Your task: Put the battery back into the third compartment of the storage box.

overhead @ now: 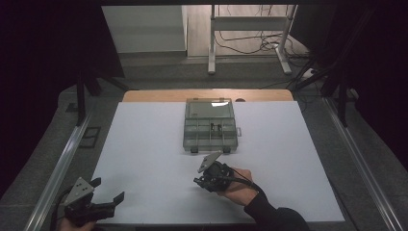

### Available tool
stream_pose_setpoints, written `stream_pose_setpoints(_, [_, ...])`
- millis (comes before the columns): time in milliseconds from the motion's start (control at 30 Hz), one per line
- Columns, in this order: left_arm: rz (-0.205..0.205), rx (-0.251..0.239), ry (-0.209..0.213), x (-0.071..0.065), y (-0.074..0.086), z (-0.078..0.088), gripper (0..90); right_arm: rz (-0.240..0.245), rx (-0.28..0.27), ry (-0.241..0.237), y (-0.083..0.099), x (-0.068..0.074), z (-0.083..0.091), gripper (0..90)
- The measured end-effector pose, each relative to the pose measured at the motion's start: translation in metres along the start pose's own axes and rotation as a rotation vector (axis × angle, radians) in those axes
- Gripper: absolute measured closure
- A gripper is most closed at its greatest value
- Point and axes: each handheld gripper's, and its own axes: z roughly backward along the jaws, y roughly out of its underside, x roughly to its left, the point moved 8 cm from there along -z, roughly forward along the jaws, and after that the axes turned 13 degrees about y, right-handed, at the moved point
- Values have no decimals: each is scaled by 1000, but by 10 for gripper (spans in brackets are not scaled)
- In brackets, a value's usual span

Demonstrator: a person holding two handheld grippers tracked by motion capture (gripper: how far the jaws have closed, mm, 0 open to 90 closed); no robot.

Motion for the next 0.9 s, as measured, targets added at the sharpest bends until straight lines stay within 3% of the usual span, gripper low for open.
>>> stream_pose_setpoints(300, [0, 1, 4, 0, 0, 0, 34, -18, -18, 5, -2, -6, 4, 768])
stream_pose_setpoints(533, [1, -3, 5, 0, 0, 0, 34, -63, -36, 17, -4, -13, 8, 768])
stream_pose_setpoints(900, [2, -3, 6, 0, 0, 0, 34, -96, -53, 54, -6, -26, 14, 768])
